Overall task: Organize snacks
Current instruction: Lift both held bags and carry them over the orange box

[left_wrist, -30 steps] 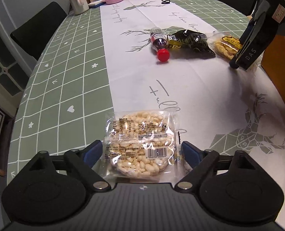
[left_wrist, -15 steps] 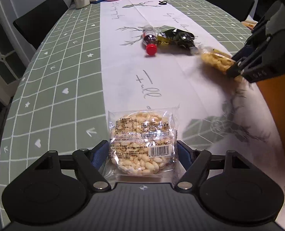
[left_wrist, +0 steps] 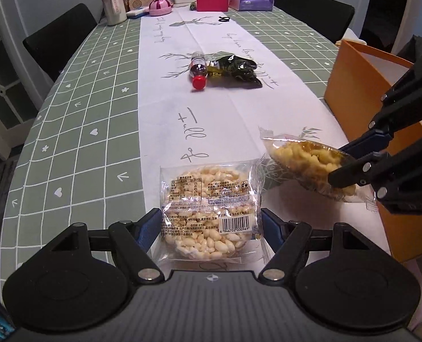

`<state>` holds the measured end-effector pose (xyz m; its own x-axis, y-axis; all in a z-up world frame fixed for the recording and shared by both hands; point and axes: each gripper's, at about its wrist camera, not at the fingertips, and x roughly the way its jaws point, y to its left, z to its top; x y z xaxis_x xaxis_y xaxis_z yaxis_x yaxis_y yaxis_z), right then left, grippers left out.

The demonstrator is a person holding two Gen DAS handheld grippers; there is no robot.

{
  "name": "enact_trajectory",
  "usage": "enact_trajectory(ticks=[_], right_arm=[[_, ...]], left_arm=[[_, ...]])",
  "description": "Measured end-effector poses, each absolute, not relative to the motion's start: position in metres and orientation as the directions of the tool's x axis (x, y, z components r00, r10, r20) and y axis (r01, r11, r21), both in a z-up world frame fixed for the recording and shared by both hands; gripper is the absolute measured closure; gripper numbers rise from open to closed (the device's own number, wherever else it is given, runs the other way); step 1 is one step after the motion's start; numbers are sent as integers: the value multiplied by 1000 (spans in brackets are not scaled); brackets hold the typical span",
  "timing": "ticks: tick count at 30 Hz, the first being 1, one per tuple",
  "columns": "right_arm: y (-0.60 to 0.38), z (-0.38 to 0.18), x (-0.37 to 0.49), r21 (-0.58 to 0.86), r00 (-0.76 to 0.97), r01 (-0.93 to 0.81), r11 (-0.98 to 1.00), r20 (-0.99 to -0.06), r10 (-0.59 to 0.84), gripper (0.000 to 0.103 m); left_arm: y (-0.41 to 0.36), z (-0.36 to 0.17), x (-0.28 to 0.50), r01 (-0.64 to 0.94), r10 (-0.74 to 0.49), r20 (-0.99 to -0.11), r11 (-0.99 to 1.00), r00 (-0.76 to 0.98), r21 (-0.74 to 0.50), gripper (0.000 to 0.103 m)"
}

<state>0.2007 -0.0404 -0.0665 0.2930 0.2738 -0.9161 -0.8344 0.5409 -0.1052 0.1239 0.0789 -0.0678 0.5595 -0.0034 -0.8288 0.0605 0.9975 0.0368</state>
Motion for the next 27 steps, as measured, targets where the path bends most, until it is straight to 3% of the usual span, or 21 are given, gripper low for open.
enact_trajectory(ticks=[18,27], right_arm=[[-90,30,137,-248,471,-813,527,-813,344,90],[-142,43,146,-309,549,-740,597,-790,272,90]], left_arm=[[40,13,96,163,-10,-733,977,681,138,18],[-10,36,109,281,-74,-701,941,709,186,18]])
